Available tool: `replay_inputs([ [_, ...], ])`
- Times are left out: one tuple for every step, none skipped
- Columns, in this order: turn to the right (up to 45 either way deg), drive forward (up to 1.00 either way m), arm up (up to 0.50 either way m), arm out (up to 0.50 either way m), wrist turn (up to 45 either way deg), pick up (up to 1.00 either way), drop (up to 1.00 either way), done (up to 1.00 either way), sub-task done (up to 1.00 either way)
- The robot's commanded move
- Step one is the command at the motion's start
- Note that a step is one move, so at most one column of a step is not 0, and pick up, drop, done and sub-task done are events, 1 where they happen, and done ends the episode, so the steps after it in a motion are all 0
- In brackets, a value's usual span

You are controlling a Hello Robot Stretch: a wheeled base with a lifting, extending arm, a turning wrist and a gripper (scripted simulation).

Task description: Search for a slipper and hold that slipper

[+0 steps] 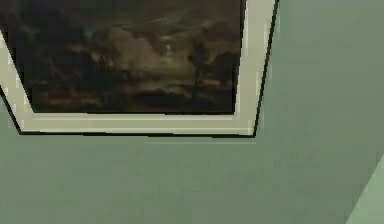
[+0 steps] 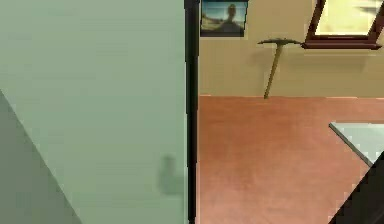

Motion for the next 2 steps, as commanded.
replay_inputs([
  [-42.0, 0.00, 0.00, 0.00, 0.0, 0.00, 0.00, 0.00, 0.00],
  [0.0, 0.00, 0.10, 0.00, 0.0, 0.00, 0.00, 0.00, 0.00],
])
